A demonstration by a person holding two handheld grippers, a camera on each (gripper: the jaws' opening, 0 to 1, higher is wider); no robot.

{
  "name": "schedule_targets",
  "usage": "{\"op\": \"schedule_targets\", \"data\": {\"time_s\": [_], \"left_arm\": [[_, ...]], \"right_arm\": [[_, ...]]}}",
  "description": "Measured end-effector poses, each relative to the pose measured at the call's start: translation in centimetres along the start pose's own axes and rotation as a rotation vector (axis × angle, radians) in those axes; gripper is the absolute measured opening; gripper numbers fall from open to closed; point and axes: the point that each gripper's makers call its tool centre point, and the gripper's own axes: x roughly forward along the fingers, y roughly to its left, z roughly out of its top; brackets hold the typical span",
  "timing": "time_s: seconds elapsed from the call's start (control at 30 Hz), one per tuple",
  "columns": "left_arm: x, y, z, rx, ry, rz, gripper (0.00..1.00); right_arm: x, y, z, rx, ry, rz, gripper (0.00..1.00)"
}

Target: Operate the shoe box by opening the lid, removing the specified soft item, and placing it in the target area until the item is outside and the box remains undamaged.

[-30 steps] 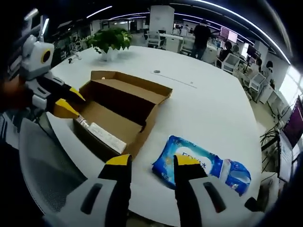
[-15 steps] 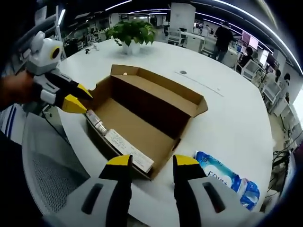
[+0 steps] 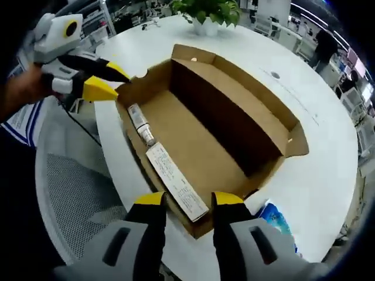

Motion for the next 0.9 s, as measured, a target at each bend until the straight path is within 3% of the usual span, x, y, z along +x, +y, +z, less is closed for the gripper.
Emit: {"op": "schedule_targets", "data": {"time_s": [0.13,0.23,0.4,0.57,0.7,0.9], "left_arm": [[-0.6,3.3,-1.9,-0.044,0.056,0.104,0.26],[-0.6,4.5,-2.9,-0.093,0.079,0.132,0.25],[-0.2,5.2,-4.6,-0.156,0.133,0.134,0.25],[0.6,5.1,-5.7,-0.21,0.162,0.106,0.23],[0.9,5.3,-5.5,-0.245,0.149,0.112,0.21],[0.9,6.0,-5.8,-0.263,0.142,0.125,0.13]], "right_arm": [[1.0,0.2,0.6,-0.055,0.039,0.054,0.25],[1.6,0.7,0.6,-0.068,0.064,0.094,0.25],[2.3,0.8,0.7,-0.11,0.105,0.126,0.23],[2.7,1.1,0.5,-0.179,0.17,0.204,0.23],[3.0,1.4,0.1,-0.259,0.232,0.257,0.21],[3.4,1.6,-0.2,-0.319,0.281,0.26,0.2]]}}
